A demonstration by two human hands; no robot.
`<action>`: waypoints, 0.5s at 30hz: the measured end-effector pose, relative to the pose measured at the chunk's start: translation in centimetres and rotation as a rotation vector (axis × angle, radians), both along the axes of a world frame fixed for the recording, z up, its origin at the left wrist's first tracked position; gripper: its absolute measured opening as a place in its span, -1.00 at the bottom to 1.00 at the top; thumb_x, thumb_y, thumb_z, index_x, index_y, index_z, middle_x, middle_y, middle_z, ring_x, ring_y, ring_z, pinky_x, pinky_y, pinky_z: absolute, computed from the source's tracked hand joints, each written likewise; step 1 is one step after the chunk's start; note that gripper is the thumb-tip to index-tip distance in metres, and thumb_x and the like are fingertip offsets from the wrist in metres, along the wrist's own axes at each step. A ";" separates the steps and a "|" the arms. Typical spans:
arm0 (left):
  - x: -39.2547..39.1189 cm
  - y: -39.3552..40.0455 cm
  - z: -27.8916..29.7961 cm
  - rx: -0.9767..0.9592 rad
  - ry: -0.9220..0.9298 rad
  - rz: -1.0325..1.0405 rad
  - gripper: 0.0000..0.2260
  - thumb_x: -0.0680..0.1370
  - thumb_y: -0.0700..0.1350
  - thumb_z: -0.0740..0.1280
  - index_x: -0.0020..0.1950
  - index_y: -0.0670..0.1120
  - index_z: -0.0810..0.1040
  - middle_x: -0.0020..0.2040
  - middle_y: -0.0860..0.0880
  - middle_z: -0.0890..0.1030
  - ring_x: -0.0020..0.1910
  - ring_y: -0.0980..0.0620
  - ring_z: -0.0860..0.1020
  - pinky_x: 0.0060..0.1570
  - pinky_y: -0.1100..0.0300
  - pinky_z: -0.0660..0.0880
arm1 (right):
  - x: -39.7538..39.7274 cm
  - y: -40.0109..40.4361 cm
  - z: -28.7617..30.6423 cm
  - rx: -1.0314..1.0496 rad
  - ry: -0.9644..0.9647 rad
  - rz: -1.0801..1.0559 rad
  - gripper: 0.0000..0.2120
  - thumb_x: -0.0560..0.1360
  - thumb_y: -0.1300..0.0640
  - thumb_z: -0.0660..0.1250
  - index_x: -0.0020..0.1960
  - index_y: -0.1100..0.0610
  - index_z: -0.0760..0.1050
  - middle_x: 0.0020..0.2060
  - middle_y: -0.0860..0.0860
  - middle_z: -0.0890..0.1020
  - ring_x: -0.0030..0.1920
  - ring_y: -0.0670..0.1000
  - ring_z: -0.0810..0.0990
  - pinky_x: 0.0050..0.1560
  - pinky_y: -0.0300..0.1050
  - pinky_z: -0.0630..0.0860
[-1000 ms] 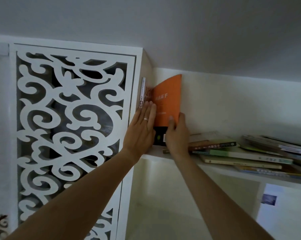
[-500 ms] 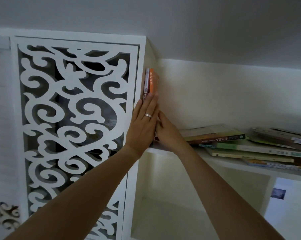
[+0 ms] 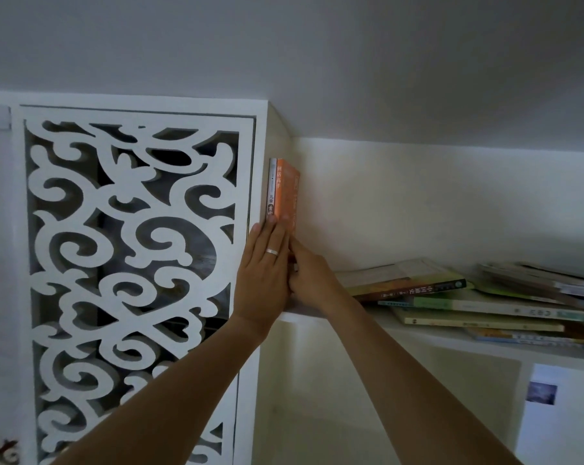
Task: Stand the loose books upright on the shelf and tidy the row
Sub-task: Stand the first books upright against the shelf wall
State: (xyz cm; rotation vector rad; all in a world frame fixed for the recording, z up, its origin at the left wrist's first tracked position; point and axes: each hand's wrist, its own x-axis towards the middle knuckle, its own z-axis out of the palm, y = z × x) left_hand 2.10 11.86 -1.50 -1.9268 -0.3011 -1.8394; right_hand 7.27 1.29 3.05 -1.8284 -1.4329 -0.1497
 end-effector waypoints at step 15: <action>-1.3 0.1 2.1 0.101 0.558 0.659 -0.56 0.64 -0.03 0.34 0.49 -0.15 0.46 0.56 -0.28 0.36 0.62 -0.32 0.15 0.62 -0.18 0.06 | 6.5 -13.7 5.8 -0.746 -0.264 -0.673 -0.17 0.47 -0.50 0.13 0.48 0.10 0.37 0.47 0.13 0.39 0.41 0.19 0.39 0.39 0.11 0.28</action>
